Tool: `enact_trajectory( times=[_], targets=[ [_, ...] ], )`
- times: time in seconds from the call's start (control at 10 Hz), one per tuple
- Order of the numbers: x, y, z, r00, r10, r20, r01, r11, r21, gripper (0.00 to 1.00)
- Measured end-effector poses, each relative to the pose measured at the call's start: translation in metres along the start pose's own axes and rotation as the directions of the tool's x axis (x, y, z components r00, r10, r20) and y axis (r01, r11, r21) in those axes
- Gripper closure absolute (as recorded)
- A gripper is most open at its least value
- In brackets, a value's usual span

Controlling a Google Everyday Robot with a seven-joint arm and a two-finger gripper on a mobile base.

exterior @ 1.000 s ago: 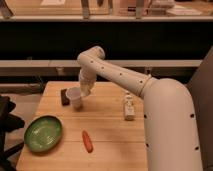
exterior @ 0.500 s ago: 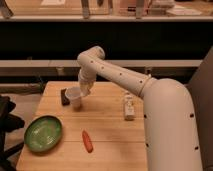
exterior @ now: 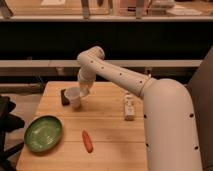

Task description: Place the white sponge in the ceramic cup

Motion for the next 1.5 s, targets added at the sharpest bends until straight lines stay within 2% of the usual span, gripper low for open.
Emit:
enact_trajectory(
  times=[1.5],
  targets=[
    [0.005,-0.019,0.001,0.997,-0.073,-0.002,0.073,0.997,0.037,0.96]
  ],
)
